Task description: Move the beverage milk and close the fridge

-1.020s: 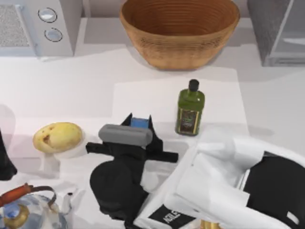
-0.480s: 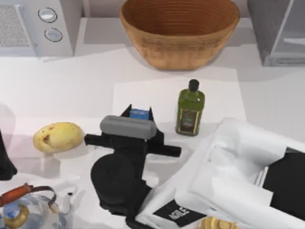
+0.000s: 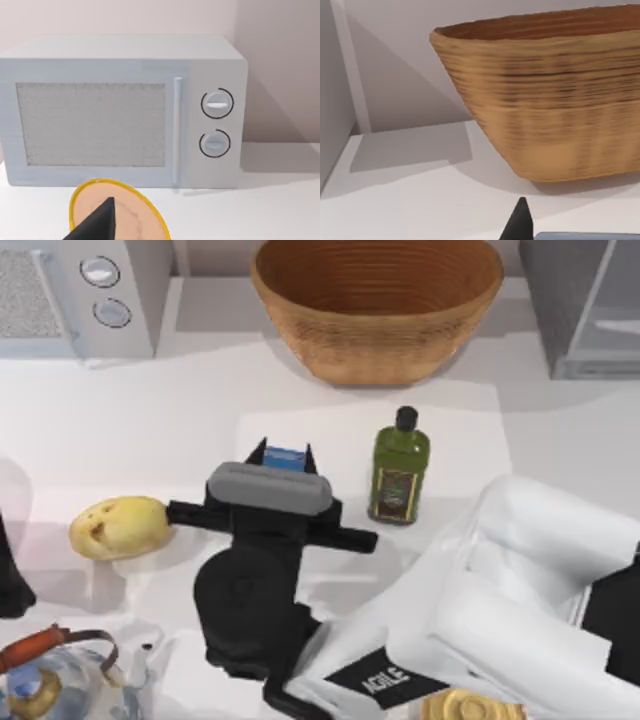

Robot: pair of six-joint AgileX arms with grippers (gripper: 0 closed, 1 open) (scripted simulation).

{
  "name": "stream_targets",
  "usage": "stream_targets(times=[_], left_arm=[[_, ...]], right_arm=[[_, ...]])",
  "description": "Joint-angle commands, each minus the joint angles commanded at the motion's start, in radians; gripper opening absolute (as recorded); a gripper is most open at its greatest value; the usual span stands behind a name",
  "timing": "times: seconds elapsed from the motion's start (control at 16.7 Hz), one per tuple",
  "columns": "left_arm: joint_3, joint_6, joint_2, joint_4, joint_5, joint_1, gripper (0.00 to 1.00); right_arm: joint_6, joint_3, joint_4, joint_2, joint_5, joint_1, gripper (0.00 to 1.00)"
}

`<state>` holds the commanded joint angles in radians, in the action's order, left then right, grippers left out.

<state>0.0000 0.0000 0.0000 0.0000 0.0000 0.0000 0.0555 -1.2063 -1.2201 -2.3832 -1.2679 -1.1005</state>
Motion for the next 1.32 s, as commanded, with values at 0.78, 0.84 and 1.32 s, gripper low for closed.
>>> stream_targets(times=[0.78, 0.84, 1.32], left_arm=[[0.0, 0.0, 0.0, 0.0, 0.0, 0.0, 1.0], [0.0, 0.0, 0.0, 0.0, 0.0, 0.0, 1.0], [0.0, 0.0, 0.0, 0.0, 0.0, 0.0, 1.0]], right_arm=[[0.022, 0.515, -0.025, 0.57, 0.894, 0.553, 0.0], [0.018, 0.566, -0.008, 0.606, 0.97, 0.62, 0.0], [-0.031, 0.808, 0.101, 0.857, 1.231, 1.052, 0.0]])
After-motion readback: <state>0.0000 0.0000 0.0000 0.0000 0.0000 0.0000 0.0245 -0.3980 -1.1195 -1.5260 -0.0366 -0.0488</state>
